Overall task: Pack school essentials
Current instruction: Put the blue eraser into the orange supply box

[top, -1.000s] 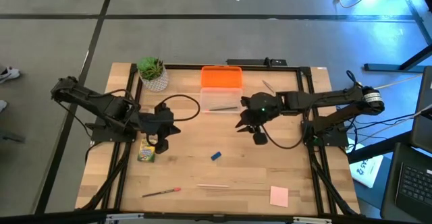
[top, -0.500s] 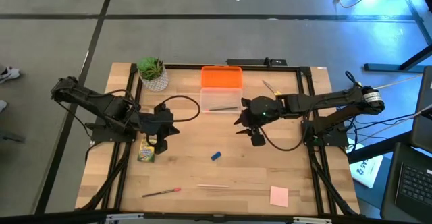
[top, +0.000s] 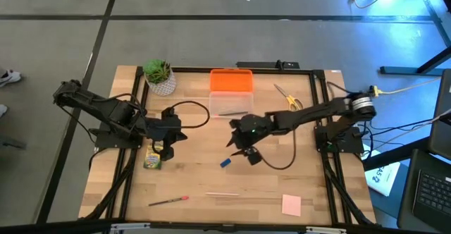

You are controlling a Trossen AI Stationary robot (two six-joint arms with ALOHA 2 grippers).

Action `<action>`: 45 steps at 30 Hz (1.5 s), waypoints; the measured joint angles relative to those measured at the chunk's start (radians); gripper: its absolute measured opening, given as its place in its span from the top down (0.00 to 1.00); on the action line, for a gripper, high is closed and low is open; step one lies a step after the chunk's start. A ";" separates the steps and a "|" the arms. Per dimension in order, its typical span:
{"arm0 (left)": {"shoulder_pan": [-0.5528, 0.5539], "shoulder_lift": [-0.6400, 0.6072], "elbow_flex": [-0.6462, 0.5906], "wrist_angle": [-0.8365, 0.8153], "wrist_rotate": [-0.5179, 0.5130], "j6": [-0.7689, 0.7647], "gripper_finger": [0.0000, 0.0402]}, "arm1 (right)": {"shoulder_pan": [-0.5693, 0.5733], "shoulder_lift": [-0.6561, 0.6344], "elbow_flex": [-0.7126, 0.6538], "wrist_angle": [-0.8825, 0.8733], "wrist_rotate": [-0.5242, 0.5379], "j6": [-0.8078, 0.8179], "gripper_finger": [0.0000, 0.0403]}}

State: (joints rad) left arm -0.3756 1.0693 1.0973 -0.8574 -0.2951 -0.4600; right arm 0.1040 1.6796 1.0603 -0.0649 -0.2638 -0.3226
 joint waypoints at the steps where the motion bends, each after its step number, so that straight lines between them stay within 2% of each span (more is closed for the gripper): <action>1: 0.000 0.000 0.000 0.000 0.000 0.000 1.00 | 0.002 0.024 0.000 0.022 0.000 0.000 0.54; 12: 0.000 0.000 0.000 -0.006 -0.010 0.026 1.00 | 0.005 0.205 -0.001 0.076 -0.002 -0.081 0.55; 18: 0.000 0.000 0.000 -0.007 -0.010 0.025 1.00 | 0.005 0.261 -0.001 0.114 -0.073 -0.081 0.55; 36: 0.000 0.000 0.000 -0.012 -0.012 0.024 1.00 | 0.005 0.333 0.001 0.151 -0.075 -0.181 0.55; 45: 0.000 0.000 0.000 -0.014 -0.012 0.023 1.00 | 0.005 0.333 0.002 0.123 -0.075 -0.173 0.65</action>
State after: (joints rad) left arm -0.3755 1.0691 1.0973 -0.8719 -0.3073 -0.4374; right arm 0.1089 2.0126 1.0625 0.0582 -0.3389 -0.4952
